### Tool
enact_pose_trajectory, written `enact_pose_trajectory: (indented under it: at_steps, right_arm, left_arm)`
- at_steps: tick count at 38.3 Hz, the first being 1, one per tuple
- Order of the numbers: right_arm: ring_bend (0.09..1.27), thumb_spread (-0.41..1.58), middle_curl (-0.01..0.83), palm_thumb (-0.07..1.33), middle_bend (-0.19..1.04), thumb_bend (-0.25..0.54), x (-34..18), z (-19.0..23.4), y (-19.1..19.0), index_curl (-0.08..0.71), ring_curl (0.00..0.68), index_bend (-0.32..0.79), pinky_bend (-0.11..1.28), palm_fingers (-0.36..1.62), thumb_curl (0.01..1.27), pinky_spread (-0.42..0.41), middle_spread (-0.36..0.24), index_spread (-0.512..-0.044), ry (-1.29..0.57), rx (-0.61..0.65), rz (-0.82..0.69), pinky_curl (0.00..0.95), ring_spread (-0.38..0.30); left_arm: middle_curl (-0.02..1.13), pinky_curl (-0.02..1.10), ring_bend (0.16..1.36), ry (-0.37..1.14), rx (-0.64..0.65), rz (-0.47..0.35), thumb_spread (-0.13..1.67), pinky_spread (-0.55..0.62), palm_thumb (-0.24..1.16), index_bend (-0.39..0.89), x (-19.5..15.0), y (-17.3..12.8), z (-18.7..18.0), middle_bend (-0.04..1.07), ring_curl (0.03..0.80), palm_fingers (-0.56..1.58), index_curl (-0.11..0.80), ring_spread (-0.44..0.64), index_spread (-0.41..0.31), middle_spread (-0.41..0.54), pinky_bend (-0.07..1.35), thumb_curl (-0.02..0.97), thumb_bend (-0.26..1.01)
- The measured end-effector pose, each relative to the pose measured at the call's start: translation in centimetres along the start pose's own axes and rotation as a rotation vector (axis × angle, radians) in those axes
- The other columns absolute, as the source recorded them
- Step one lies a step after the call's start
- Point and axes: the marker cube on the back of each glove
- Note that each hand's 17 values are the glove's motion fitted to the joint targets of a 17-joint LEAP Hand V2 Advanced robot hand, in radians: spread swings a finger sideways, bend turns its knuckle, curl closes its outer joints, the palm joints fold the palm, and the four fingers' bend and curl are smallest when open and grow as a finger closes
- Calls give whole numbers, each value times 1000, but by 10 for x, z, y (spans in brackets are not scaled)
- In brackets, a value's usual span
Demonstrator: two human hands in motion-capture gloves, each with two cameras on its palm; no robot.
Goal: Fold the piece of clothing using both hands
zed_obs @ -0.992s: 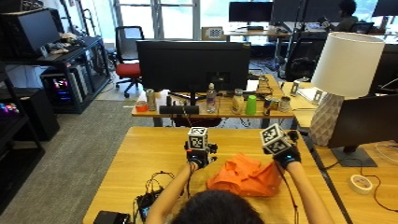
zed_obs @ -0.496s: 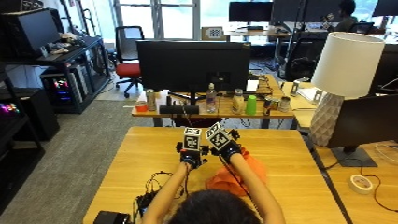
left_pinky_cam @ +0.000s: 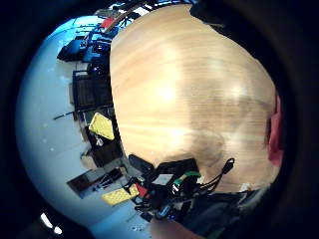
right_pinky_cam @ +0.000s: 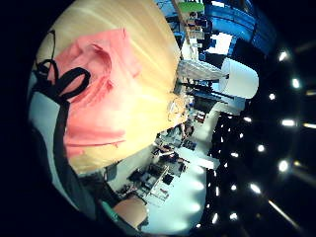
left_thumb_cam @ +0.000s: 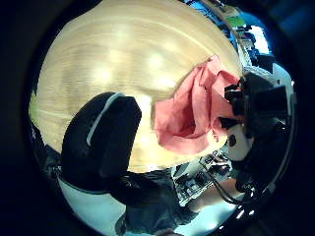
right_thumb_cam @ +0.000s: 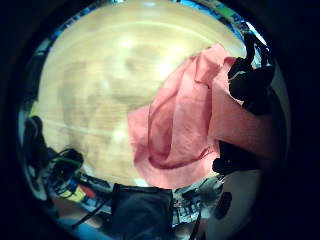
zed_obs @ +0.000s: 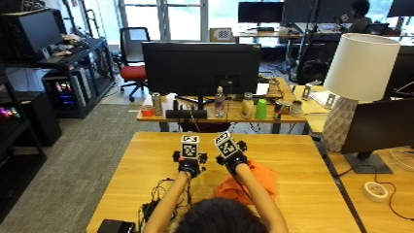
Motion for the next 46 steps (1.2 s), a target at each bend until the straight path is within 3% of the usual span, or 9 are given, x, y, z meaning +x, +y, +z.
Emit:
enact_pose_trajectory:
  at_steps: [8, 16, 23, 26, 29, 33, 37, 41, 46]
  right_arm:
    - [790, 869, 489, 1100, 467, -20, 5, 2, 10, 252, 486, 86, 739, 1240, 419, -308, -207, -302, -116, -36, -4, 460, -243]
    - [802, 934, 453, 1015, 343, -37, 3, 1, 17, 198, 476, 13, 804, 1114, 412, -325, -180, -305, -615, -83, -157, 459, -241]
    - [737, 1087, 435, 847, 276, -53, 27, 2, 23, 140, 449, -12, 826, 1007, 354, -309, -136, -305, -956, -67, -97, 450, -203]
    - [713, 1136, 435, 815, 269, -36, 47, 5, 28, 127, 439, 6, 804, 975, 337, -269, -121, -301, -980, -32, -43, 441, -183]
    - [699, 1169, 435, 797, 266, -27, 65, 8, 28, 116, 435, 9, 798, 978, 326, -251, -109, -300, -962, 97, -46, 436, -169]
    - [643, 1203, 433, 791, 253, -17, 77, 5, 26, 122, 418, 57, 747, 907, 316, -197, -97, -292, -1050, 321, -197, 415, -153]
    - [594, 1231, 430, 788, 232, -12, 101, 25, 40, 140, 408, 94, 697, 834, 310, -142, -89, -290, -1048, 165, -163, 402, -133]
    - [568, 1253, 427, 783, 222, -12, 122, 55, 11, 152, 397, 103, 649, 809, 303, -96, -81, -290, -959, 243, -38, 381, -119]
    - [548, 1272, 425, 780, 215, -11, 137, 62, 17, 160, 387, 96, 619, 809, 297, -61, -76, -289, -912, 285, 12, 364, -108]
  left_arm:
    - [252, 333, 654, 19, -43, -65, 1203, 406, 182, 164, -7, 5, 4, 161, 287, 140, 343, 293, -28, 190, 441, 234, -15]
    - [250, 335, 651, 31, 12, -52, 1206, 405, 183, 163, -4, -2, 0, 160, 287, 141, 343, 293, -25, 189, 438, 231, -15]
    - [254, 336, 652, 32, 11, -5, 1207, 405, 183, 157, 5, 0, 1, 165, 288, 140, 339, 293, -23, 189, 437, 229, -15]
    - [255, 337, 651, 29, 33, -22, 1211, 405, 185, 157, 5, -3, 0, 165, 288, 140, 338, 293, -23, 189, 437, 228, -15]
    - [256, 338, 651, 31, 45, -25, 1213, 405, 185, 158, 5, -3, -2, 164, 288, 140, 338, 293, -23, 189, 437, 227, -15]
    - [257, 338, 651, 26, 66, -24, 1214, 406, 185, 158, 4, -4, -4, 164, 289, 140, 337, 293, -22, 189, 436, 227, -15]
    - [258, 339, 651, 24, 38, -40, 1215, 406, 186, 158, 5, 0, -6, 164, 289, 140, 336, 293, -22, 189, 436, 226, -15]
    - [258, 339, 651, 23, 18, -20, 1216, 406, 186, 159, 7, 5, -9, 163, 289, 140, 336, 293, -22, 189, 435, 225, -15]
    - [259, 340, 651, 9, 43, -2, 1216, 406, 187, 159, 9, 5, -14, 163, 290, 140, 336, 293, -22, 189, 435, 225, -15]
